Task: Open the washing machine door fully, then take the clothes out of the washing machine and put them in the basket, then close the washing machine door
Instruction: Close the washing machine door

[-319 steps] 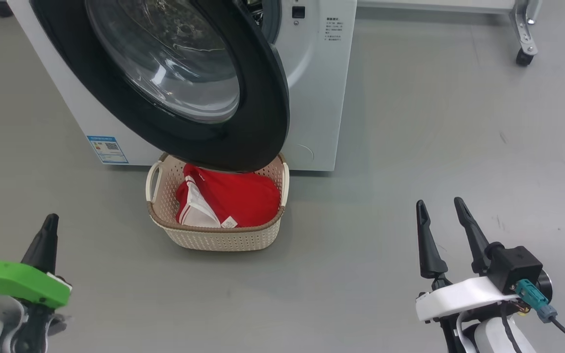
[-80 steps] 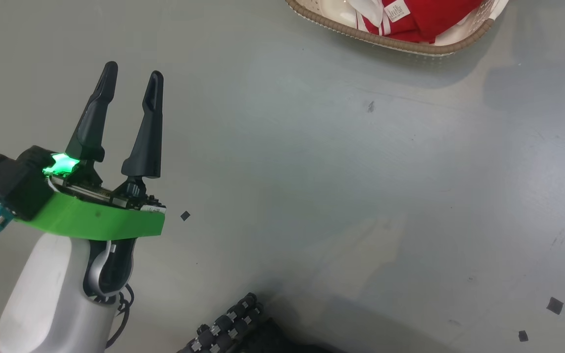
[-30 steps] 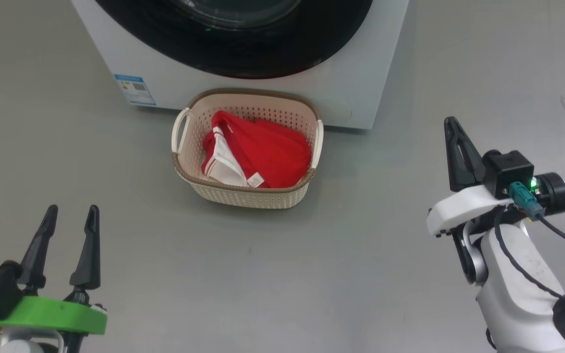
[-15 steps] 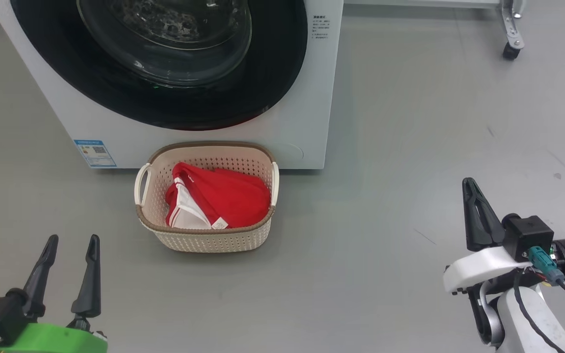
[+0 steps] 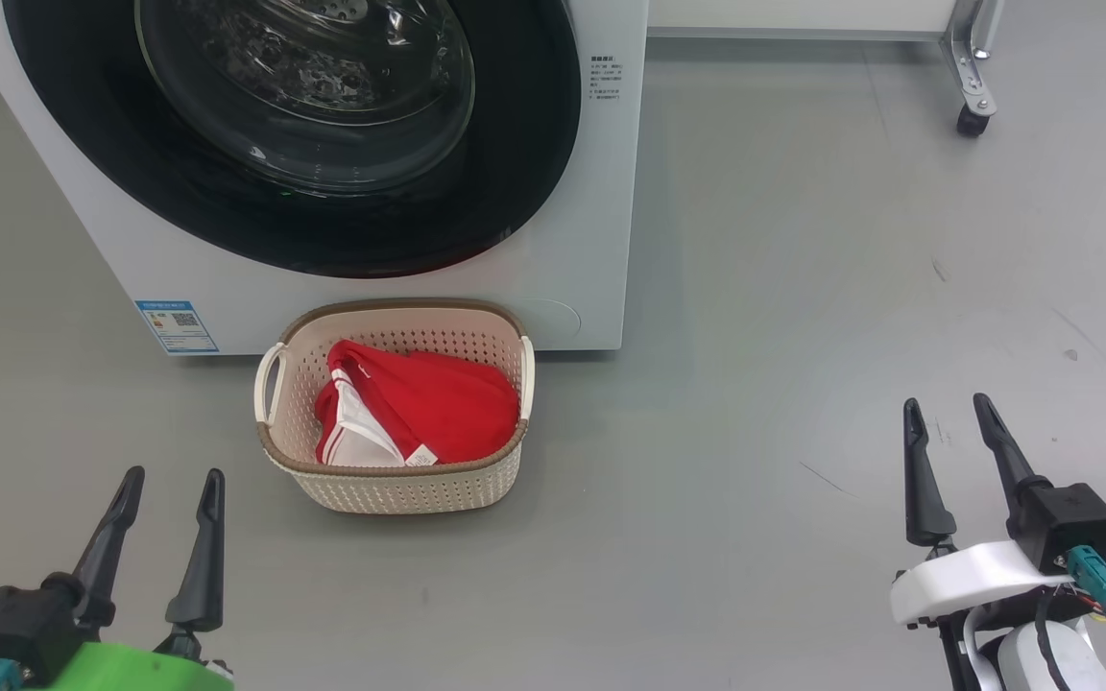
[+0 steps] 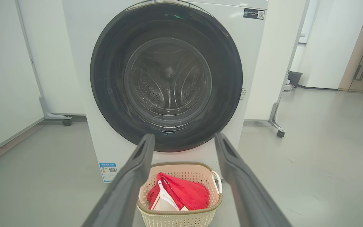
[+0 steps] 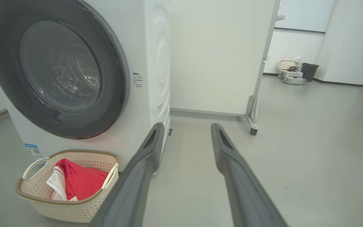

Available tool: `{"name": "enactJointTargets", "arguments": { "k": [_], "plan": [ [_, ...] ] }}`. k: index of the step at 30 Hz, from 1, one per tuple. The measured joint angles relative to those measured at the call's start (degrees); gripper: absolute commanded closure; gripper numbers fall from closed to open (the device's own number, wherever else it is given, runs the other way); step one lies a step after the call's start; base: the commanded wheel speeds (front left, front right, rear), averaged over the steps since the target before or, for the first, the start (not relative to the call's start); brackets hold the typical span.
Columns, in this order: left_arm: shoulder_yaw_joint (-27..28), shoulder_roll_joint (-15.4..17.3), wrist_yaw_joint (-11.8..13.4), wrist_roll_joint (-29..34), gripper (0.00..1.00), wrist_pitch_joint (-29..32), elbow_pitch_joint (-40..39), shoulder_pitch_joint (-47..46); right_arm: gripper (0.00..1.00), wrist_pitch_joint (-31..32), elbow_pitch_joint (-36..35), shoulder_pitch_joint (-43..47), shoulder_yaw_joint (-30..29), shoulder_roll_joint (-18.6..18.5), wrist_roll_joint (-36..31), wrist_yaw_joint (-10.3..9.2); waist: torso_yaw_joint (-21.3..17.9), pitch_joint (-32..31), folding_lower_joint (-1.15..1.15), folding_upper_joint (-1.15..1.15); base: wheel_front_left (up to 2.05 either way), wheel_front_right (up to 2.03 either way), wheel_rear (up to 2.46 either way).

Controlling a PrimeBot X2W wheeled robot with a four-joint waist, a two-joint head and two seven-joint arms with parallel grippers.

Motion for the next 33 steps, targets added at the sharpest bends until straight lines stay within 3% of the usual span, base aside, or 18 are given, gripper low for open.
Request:
{"name": "enactJointTargets", "arguments": {
  "k": [33],
  "plan": [
    [0.18,-0.21,0.00,0.40,0.00,0.00,-0.80,0.18,0.00,0.00,-5.63,5.20,-0.08,0.62,-0.57,0.03,0.71,0.47,0.00,0.00,0.00,0.00,0.00]
  ]
}}
